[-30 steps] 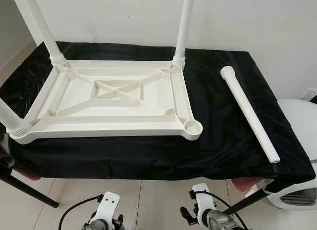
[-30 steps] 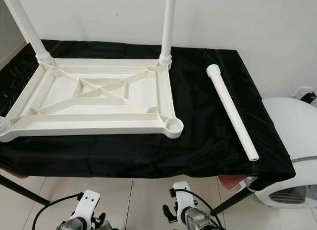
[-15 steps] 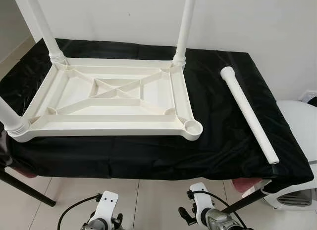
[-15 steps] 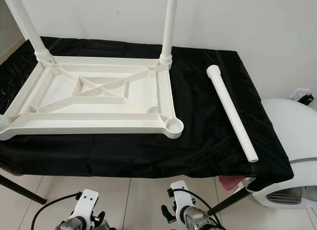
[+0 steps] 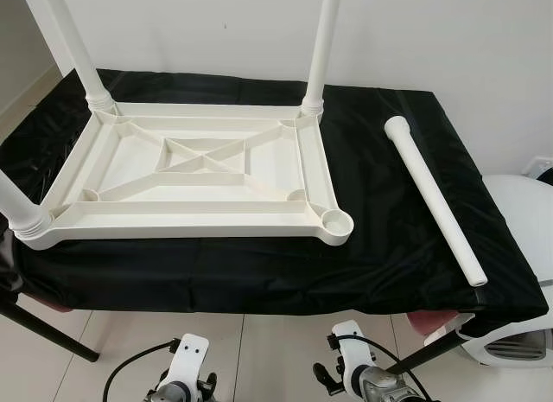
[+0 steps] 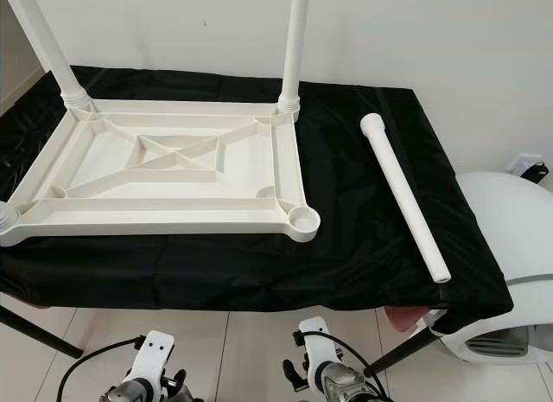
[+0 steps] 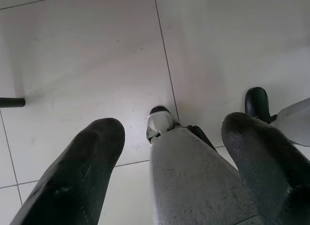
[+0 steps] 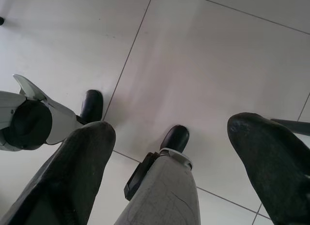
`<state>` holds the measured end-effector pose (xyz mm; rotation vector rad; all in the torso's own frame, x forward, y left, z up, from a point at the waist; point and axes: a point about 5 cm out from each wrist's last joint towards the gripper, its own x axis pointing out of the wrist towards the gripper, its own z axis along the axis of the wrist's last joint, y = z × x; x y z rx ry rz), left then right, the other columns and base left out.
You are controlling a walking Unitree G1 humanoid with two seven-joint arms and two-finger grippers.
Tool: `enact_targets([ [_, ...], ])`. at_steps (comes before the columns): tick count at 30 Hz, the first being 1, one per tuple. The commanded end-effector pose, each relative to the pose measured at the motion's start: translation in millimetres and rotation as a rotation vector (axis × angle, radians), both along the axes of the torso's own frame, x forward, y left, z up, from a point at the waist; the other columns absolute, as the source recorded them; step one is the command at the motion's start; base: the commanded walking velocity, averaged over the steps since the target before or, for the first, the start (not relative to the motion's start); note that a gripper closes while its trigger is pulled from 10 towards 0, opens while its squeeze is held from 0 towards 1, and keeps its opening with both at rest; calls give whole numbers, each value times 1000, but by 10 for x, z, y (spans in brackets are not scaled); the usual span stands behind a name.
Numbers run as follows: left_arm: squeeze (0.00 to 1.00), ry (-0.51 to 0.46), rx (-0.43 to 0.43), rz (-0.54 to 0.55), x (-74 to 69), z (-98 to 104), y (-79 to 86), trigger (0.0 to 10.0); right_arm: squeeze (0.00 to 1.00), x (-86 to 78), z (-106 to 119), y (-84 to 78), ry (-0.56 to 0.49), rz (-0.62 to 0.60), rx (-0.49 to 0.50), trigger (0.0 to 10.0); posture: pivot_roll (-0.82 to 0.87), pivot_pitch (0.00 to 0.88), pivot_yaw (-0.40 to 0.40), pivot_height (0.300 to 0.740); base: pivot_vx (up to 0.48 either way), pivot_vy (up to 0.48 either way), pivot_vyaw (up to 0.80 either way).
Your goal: Building children table
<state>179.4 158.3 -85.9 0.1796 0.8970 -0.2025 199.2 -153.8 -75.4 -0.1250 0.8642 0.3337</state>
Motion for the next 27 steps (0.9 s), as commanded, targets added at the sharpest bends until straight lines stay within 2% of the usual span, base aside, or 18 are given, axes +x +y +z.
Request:
enact_targets([
  [1, 0, 31, -34, -19, -39, -21, -28, 10000, 0, -62, -37, -10, 27, -14, -5, 10000, 32, 0, 8, 740, 0, 0, 0],
  [27, 0, 9, -64, 48, 30, 11, -16, 10000, 0, -68, -43, -34, 36, -21, -21, 10000, 47, 0, -13, 740, 0, 0, 0],
])
